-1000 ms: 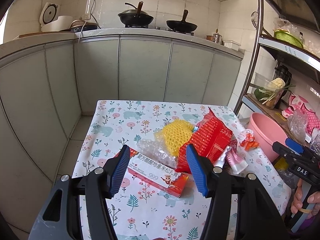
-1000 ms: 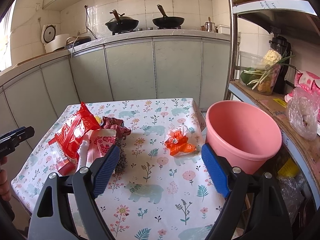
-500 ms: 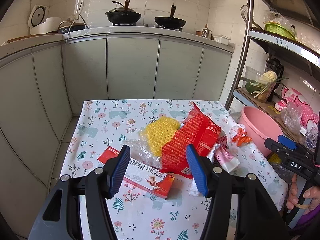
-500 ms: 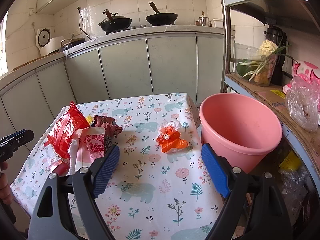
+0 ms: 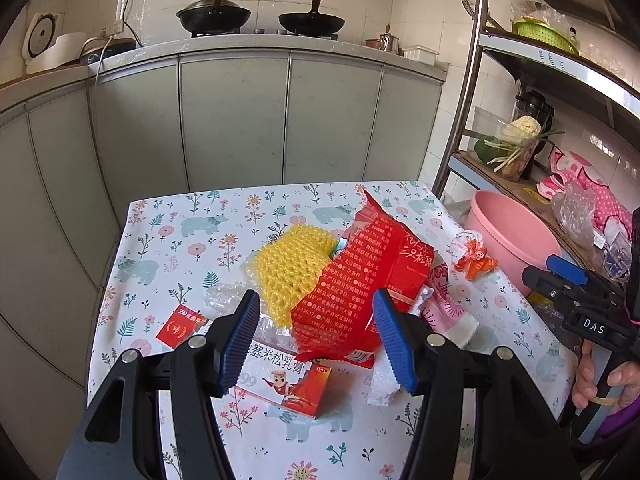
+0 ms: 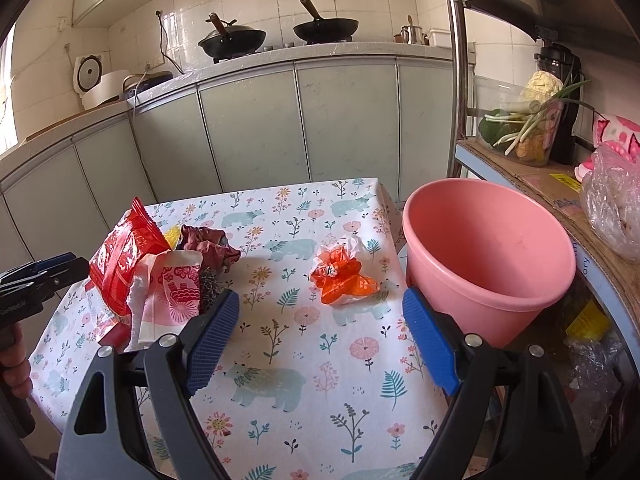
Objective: Collect trash
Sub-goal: 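Grasp and lift the red mesh bag with the left tool while the right tool reaches the orange wrapper, then grasp the orange wrapper with the right tool while the left tool carries the red bag toward the bucket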
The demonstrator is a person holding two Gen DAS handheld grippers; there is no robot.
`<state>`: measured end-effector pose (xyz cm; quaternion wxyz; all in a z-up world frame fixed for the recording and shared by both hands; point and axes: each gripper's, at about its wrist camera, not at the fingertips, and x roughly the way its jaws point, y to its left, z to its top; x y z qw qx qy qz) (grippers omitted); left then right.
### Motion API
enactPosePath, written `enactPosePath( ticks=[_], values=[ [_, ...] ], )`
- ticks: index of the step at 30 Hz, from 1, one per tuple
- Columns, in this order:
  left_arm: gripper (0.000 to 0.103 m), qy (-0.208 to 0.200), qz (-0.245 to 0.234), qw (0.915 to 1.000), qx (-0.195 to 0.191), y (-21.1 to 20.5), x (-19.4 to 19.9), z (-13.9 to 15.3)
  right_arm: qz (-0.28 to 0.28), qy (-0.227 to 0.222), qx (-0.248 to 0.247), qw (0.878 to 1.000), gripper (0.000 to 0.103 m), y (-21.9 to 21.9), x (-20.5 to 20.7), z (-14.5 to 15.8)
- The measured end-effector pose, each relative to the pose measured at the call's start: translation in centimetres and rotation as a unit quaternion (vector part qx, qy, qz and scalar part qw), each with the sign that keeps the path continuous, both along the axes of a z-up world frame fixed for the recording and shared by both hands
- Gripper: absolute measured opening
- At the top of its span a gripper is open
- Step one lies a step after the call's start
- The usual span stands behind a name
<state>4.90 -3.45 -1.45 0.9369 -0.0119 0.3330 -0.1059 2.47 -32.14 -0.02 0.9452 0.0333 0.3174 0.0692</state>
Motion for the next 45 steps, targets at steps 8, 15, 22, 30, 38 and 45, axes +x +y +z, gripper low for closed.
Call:
enactPosePath(
  ticks=[8, 15, 22, 30, 38, 45],
  values=[
    [0.039, 0.023, -0.029, 0.9993, 0.002, -0.6, 1.4, -1.3, 0.001, 0.011, 0.005, 1.0, 0.084, 0.0, 1.1, -0.5],
    [0.007, 0.024, -0.073, 0.997, -0.011, -1.4, 0.3, -1.1, 0.004, 0.012, 0.005, 1.0, 0.084, 0.1, 1.3, -0.6],
    [0.002, -0.008, -0.103, 0.9942, -0.029, -2.0, -1.8, 1.1, 0.0, 0.009, 0.005, 1.0, 0.084, -0.2, 1.2, -0.6],
    [0.002, -0.048, -0.113, 0.9913, -0.047, -2.3, -2.6, 4.1, 0.0, 0.003, -0.009, 1.0, 0.084, -0.4, 1.9, -0.6],
    [0.002, -0.059, -0.121, 0.9897, -0.049, -3.3, -1.7, 5.2, 0.007, 0.02, -0.006, 1.0, 0.084, -1.3, 5.3, -1.2],
    [0.002, -0.061, -0.117, 0.99, -0.049, -3.5, -0.9, 5.8, 0.035, 0.061, -0.002, 0.998, 0.084, -0.8, 8.0, -1.9]
  ],
)
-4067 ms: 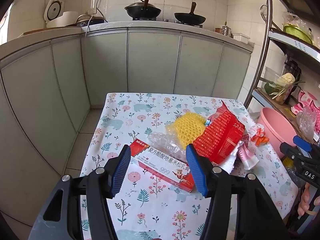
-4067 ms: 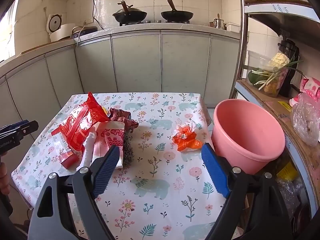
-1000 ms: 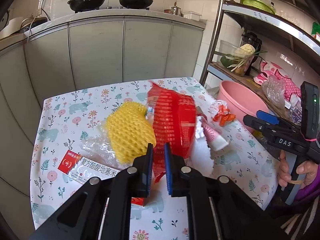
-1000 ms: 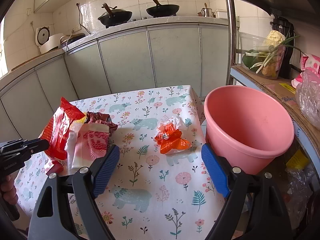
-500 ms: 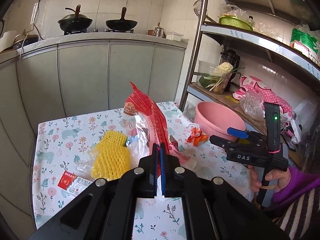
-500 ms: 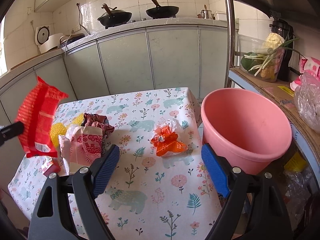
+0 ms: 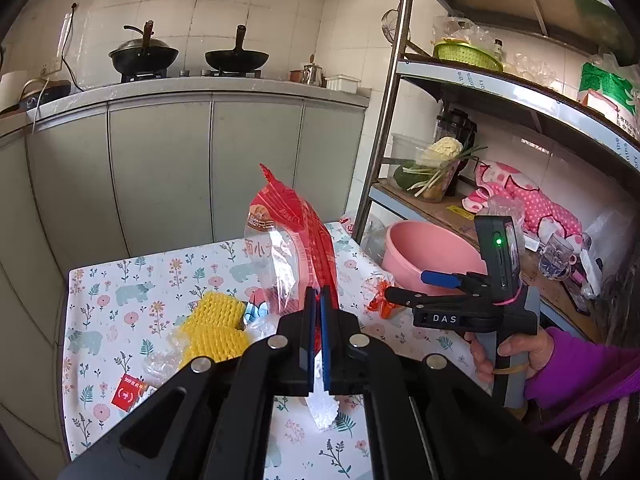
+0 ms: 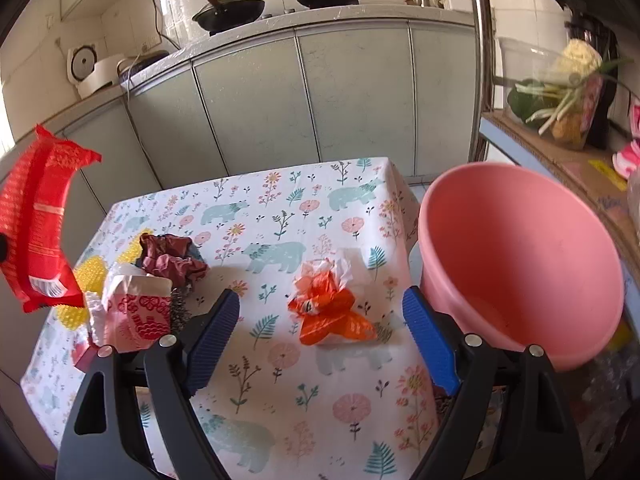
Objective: Collect trash
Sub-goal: 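Grasp the orange wrapper with the right tool while the left tool carries the red bag toward the bucket, then open both tools over the pink bucket to drop the red bag and orange wrapper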
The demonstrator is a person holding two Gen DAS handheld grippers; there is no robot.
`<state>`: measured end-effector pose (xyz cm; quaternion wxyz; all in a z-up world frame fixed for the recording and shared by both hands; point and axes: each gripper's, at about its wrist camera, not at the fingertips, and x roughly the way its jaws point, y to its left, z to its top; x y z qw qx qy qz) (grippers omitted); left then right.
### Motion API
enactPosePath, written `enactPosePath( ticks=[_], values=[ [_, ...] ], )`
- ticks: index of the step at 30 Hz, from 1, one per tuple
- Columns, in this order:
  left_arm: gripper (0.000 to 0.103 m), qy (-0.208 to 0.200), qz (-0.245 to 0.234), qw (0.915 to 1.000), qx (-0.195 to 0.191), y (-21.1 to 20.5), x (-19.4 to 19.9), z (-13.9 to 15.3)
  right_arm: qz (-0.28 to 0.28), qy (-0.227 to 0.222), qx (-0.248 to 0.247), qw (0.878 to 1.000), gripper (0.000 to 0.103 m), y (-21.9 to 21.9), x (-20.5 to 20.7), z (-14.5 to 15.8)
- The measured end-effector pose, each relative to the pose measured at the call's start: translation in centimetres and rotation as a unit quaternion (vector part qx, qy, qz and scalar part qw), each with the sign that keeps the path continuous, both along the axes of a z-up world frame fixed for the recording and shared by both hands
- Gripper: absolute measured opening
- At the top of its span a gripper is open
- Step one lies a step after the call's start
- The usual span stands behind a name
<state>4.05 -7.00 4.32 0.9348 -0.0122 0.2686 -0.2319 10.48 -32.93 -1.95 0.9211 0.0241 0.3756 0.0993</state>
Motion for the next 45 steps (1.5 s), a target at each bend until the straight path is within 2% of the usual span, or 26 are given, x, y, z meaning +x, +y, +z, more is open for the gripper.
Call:
enactPosePath(
  ticks=[4, 7, 8, 9, 11, 15, 18, 22, 26, 34, 45],
  values=[
    [0.002, 0.006, 0.002, 1.0, -0.001, -0.2, 0.5, -0.2, 0.011, 0.018, -0.032, 0.999, 0.083, 0.7, 1.4, -0.6],
    [0.002, 0.009, 0.002, 1.0, 0.002, -0.4, 0.7, -0.3, 0.016, 0.041, -0.047, 0.998, 0.061, 0.7, 2.4, -1.7],
    [0.002, 0.007, 0.0, 1.0, 0.003, -0.6, 0.7, -0.2, 0.018, 0.055, -0.042, 0.997, 0.048, 0.6, 2.7, -2.2],
    [0.002, 0.007, -0.001, 1.0, 0.004, -0.7, 0.7, -0.2, 0.021, 0.065, -0.027, 0.997, 0.042, 0.4, 2.9, -2.6],
    [0.002, 0.006, 0.0, 1.0, 0.007, -0.9, 0.7, -0.1, 0.019, 0.063, -0.011, 0.998, 0.039, 0.1, 2.6, -2.6],
    [0.002, 0.008, -0.003, 0.9999, 0.008, -1.6, 0.9, 0.1, 0.031, 0.052, 0.024, 0.998, 0.037, -0.3, 1.2, -1.8],
    [0.002, 0.007, -0.014, 0.9999, 0.006, -2.7, 1.4, 0.3, 0.026, 0.024, 0.039, 0.999, 0.037, -1.1, -0.4, -0.1],
    [0.002, 0.004, -0.04, 0.9992, -0.001, -5.2, 2.2, 0.5, -0.012, -0.009, 0.059, 0.998, 0.037, -3.8, -2.1, 2.0],
    [0.002, 0.012, -0.07, 0.9973, -0.019, -8.5, 3.5, 0.7, -0.065, -0.035, 0.055, 0.996, 0.037, -7.3, -3.1, 3.4],
    [0.002, 0.067, -0.119, 0.989, -0.056, -16.4, 7.4, -1.1, -0.15, -0.029, 0.046, 0.987, 0.037, -12.8, -3.3, 2.7],
    [0.002, 0.113, -0.136, 0.9833, -0.045, -24.9, 12.6, -4.3, -0.186, -0.001, 0.039, 0.982, 0.038, -15.2, -1.7, 0.7]
  ],
)
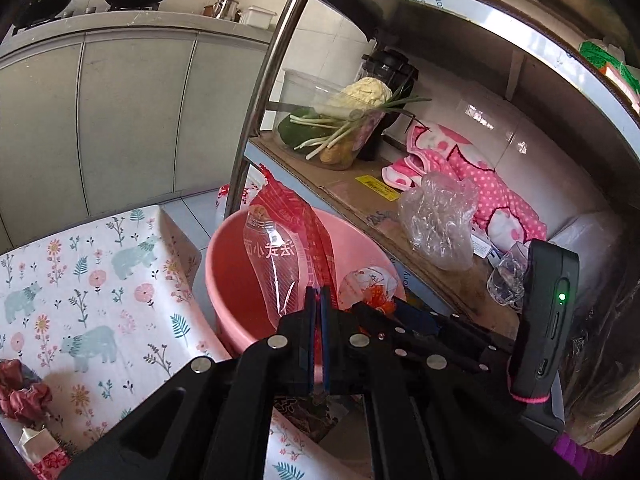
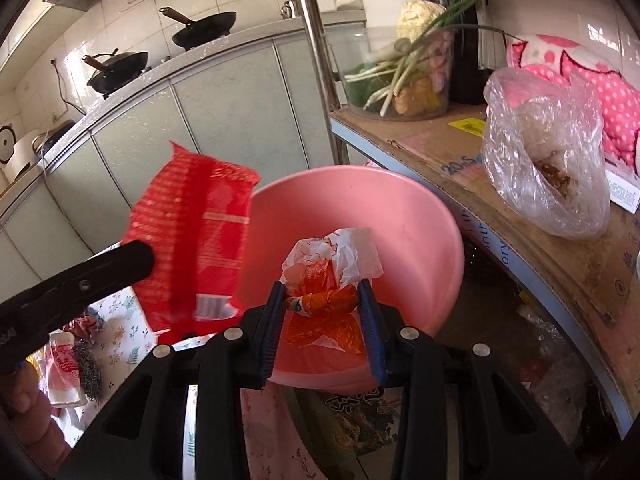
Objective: Collect trash
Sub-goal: 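Open both tools over the pink bucket to drop the red bag and orange wrapper, then move both tools back over the table to the yellow foam net and pink paper bag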
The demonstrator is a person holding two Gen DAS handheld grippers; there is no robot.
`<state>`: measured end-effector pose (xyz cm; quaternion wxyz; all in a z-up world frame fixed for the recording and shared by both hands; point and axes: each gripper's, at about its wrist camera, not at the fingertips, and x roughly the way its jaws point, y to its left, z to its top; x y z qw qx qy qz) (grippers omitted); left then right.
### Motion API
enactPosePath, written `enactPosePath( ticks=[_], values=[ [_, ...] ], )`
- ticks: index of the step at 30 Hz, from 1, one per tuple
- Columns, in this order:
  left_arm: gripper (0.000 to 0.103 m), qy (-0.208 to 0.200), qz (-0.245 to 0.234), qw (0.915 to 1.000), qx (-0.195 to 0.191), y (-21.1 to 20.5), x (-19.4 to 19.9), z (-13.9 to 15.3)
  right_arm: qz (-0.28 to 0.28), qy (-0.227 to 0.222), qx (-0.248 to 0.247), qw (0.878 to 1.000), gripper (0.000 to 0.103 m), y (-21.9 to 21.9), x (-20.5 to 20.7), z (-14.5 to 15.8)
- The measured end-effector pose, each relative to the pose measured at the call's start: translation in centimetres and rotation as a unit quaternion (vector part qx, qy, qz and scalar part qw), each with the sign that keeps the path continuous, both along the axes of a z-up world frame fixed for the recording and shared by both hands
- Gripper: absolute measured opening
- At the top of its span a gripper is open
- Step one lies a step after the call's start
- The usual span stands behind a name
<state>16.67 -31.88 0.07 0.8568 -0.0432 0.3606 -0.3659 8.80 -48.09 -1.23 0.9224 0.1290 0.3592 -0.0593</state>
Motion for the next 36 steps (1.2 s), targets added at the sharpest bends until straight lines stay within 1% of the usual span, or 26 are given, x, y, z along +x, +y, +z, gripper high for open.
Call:
enactPosePath(
  ticks=[4, 8, 11, 12, 14, 16, 22, 27, 31, 36],
  values=[
    [0.002, 0.016, -0.002, 0.9996, 0.021, -1.4, 0.9, -1.4, -0.008, 0.007, 0.0, 1.0, 0.038, -0.2, 0.4, -0.5],
    [0.003, 0.014, 0.01, 0.9995, 0.028, -1.6, 1.1, -2.2, -0.007, 0.018, 0.005, 1.0, 0.04, -0.3, 1.0, -1.3],
    [0.008, 0.01, 0.011, 0.9993, 0.034, -1.6, 1.0, -2.2, -0.009, 0.023, 0.006, 1.0, 0.043, -0.3, 1.3, -1.6],
    [0.012, 0.009, 0.011, 0.9993, 0.036, -1.5, 1.0, -2.1, -0.01, 0.024, 0.005, 1.0, 0.046, -0.3, 1.2, -1.6],
    [0.018, 0.005, 0.008, 0.9994, 0.034, -1.4, 0.9, -1.9, -0.011, 0.022, 0.005, 1.0, 0.05, -0.4, 1.1, -1.5],
    [0.022, 0.0, 0.007, 0.9995, 0.032, -1.3, 0.7, -1.6, -0.013, 0.02, 0.003, 1.0, 0.05, -0.4, 0.9, -1.4],
    [0.023, -0.013, 0.004, 0.9997, 0.023, -0.7, -0.3, -0.2, -0.007, 0.008, -0.004, 1.0, 0.05, 0.0, -0.3, -0.2],
    [0.024, -0.025, 0.018, 0.9993, 0.021, 0.6, -1.5, 0.8, 0.009, -0.016, -0.017, 1.0, 0.05, 1.5, -1.8, 1.3],
    [0.03, -0.041, 0.032, 0.9985, 0.02, 2.4, -2.6, 1.6, 0.028, -0.035, -0.022, 0.999, 0.05, 3.1, -3.0, 2.3],
    [0.033, -0.065, 0.044, 0.9967, 0.019, 5.1, -4.1, 2.9, 0.059, -0.053, -0.02, 0.997, 0.05, 5.5, -4.2, 3.4]
  ],
)
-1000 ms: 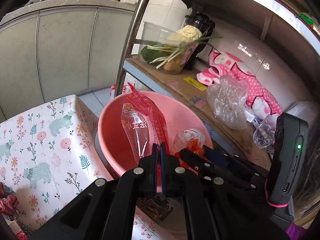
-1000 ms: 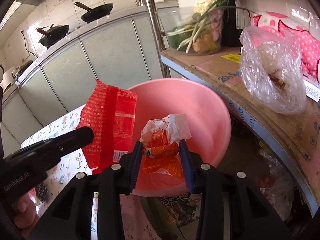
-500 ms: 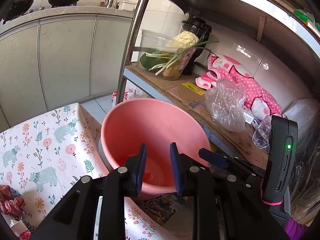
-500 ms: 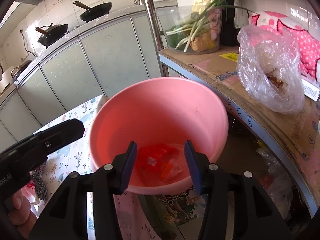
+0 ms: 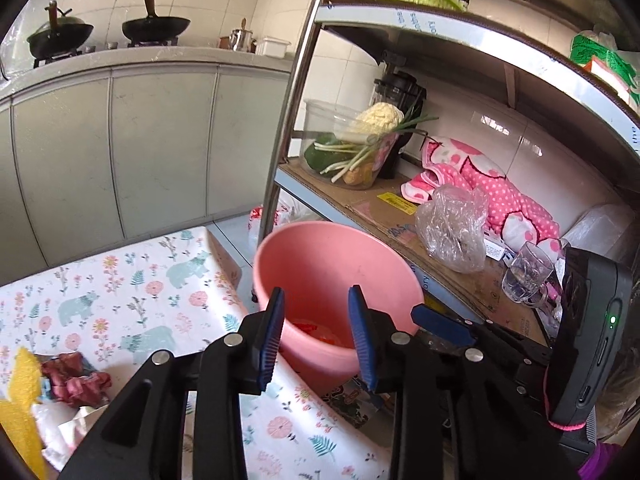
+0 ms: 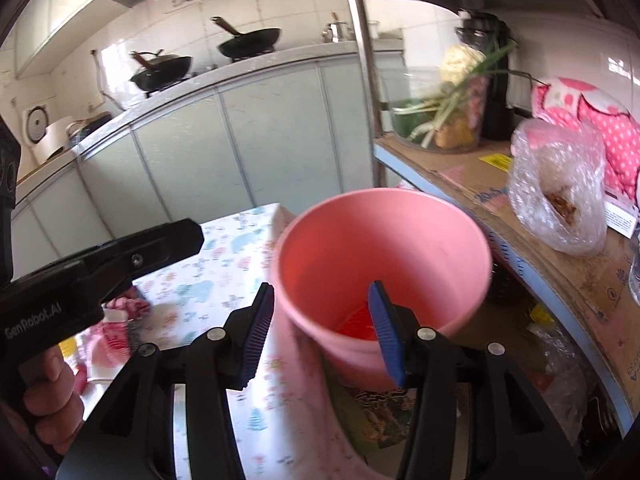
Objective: Collect trash
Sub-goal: 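Move both tools back over the table to the yellow foam net and pink paper bag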
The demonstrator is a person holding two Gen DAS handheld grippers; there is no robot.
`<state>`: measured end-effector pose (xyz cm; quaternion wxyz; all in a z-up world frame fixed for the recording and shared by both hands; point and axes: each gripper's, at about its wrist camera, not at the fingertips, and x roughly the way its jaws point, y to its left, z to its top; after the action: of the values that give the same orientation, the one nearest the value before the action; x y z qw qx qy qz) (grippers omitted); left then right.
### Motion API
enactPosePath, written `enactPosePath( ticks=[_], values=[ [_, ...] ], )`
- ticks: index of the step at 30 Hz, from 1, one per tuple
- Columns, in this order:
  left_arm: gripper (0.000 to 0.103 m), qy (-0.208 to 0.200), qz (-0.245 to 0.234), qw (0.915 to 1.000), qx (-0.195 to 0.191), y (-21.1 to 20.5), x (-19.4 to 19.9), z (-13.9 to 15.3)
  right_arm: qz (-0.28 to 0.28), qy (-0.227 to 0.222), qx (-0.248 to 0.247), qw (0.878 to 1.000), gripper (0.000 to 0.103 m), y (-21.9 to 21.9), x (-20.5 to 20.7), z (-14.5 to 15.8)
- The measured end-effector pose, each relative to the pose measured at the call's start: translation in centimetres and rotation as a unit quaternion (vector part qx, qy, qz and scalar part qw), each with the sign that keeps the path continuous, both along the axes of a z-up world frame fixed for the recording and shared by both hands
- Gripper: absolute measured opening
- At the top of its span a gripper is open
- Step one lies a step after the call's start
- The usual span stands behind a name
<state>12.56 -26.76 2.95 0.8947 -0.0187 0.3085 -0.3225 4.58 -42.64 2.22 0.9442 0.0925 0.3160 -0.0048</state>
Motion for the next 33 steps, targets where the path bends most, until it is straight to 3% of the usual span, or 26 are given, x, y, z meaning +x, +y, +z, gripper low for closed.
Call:
enactPosePath(
  ticks=[9, 12, 16, 26, 33],
  values=[
    [0.041, -0.039, 0.023, 0.9988, 0.015, 6.5, -3.0, 1.9, 0.082, 0.005, 0.01, 0.997, 0.052, 5.2, -0.7, 0.5],
    [0.042, -0.044, 0.04, 0.998, 0.022, 9.5, -3.8, 2.1, 0.114, 0.014, 0.023, 0.993, 0.058, 7.1, -0.8, 0.3],
    [0.043, -0.045, 0.076, 0.9956, 0.033, 13.9, -4.6, 2.0, 0.155, 0.028, 0.027, 0.987, 0.059, 9.7, -0.7, -0.2],
    [0.044, 0.0, 0.168, 0.984, 0.058, 23.2, -5.4, -0.7, 0.22, 0.074, 0.048, 0.972, 0.059, 14.4, -0.4, -1.9],
    [0.044, 0.041, 0.196, 0.9778, 0.06, 26.0, -5.2, -3.3, 0.245, 0.1, 0.053, 0.963, 0.059, 16.3, 0.5, -2.9]
  ],
)
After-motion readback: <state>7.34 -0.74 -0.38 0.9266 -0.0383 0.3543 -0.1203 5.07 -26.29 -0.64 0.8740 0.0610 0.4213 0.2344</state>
